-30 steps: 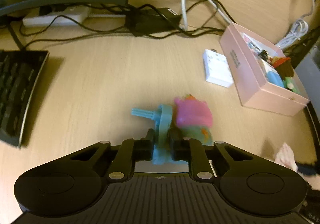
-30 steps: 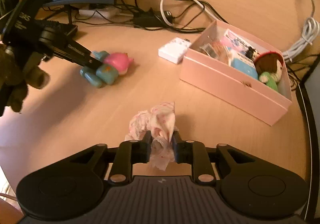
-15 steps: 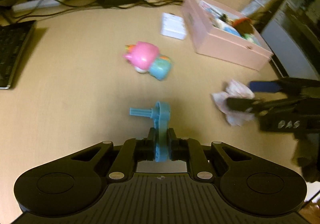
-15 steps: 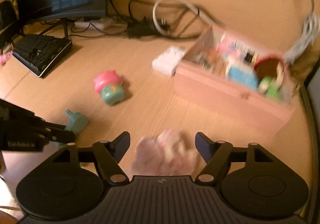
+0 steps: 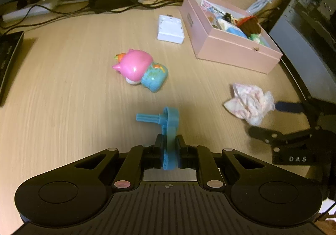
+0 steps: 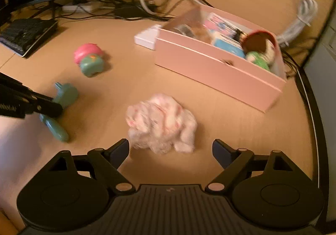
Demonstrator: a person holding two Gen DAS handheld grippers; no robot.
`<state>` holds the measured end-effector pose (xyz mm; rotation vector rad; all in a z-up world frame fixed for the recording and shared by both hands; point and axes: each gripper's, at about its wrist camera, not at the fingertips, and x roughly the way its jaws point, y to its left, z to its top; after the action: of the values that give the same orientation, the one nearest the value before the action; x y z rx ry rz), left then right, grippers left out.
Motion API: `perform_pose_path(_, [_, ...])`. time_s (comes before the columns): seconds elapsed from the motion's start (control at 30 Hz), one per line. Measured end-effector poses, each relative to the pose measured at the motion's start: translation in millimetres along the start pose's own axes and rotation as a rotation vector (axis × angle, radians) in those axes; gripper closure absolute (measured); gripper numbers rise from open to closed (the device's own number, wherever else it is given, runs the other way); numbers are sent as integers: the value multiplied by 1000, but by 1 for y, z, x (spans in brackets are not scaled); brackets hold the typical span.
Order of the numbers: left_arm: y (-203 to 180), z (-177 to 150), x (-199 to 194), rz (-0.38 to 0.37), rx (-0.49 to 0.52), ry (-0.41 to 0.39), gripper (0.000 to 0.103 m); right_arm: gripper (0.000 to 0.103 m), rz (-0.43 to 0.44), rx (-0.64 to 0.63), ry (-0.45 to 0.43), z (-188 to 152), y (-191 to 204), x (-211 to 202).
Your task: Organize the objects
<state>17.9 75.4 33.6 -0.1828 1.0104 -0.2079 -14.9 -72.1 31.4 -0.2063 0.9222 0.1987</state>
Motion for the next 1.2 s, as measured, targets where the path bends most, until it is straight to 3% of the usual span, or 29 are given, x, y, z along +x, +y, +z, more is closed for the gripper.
perform_pose_path(0.17, [7,2,-1,7,-26,-13,88,13,-80,82,0,-13,-12,-1])
perform_pose_path(0.3, [10,3,0,-7,-39,-11,88,11,-88,150,-4,-17,-19,-5])
perform_pose_path(0.4, [8,2,0,0,-25,-17,88,10,-72,133,-35,-16,-16,-11])
perform_pose_path(0.47, [9,0,-1,-3,-32,-27,88,0,-58,125,-54,-15,-11,-14])
perform_pose_path(0.73, [14,-1,-1,-25,-78,-33,87,0,-34,99,-60,0,2,0])
perform_pose_path(0.9, [14,0,-2,-26,-87,-31,88,1,56,75,-47,9,20,9])
perform_pose_path(1.13, [14,0,-1,-26,-100,-39,88,21,13,89,-64,7,17,12])
perform_pose_path(1.2, [14,0,0,-28,-106,-42,88,41,22,132,-52,7,6,15])
